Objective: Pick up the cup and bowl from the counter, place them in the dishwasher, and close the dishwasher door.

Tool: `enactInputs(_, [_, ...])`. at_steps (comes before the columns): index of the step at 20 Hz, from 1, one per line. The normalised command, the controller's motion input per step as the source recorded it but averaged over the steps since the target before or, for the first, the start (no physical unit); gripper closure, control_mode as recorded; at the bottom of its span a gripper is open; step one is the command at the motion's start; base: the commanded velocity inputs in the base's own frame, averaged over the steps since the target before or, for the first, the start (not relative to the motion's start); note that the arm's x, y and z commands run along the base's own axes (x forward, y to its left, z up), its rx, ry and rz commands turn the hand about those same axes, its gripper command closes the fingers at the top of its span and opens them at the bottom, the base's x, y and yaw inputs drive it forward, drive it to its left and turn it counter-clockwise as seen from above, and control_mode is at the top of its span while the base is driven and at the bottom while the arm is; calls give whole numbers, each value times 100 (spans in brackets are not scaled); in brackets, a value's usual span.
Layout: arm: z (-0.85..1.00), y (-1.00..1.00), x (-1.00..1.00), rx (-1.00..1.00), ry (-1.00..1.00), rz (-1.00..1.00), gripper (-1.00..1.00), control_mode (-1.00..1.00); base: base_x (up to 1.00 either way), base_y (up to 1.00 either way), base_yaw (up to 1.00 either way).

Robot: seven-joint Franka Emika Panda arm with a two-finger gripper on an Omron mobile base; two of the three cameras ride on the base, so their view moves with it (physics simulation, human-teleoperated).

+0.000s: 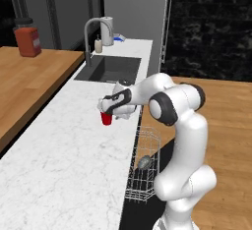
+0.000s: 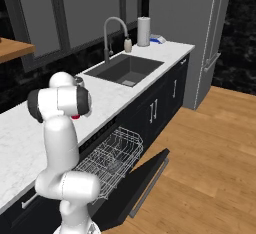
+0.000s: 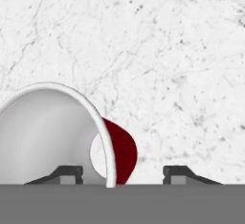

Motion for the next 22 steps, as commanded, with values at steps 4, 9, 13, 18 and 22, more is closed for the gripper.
enactInputs(4, [-38,1,15,0,2,0,100,-100,0,0,0])
enactInputs(9, [-11,2,-7,0,3,0,100,-100,0,0,0])
enactInputs(13, [-33,-74,-100,0,-4,-7,100,-100,0,0,0])
enactInputs(18, [15,-99,-81,8,-5,-13,100,-100,0,0,0])
enactInputs(22, [34,-100,-76,13,-7,-13,100,-100,0,0,0])
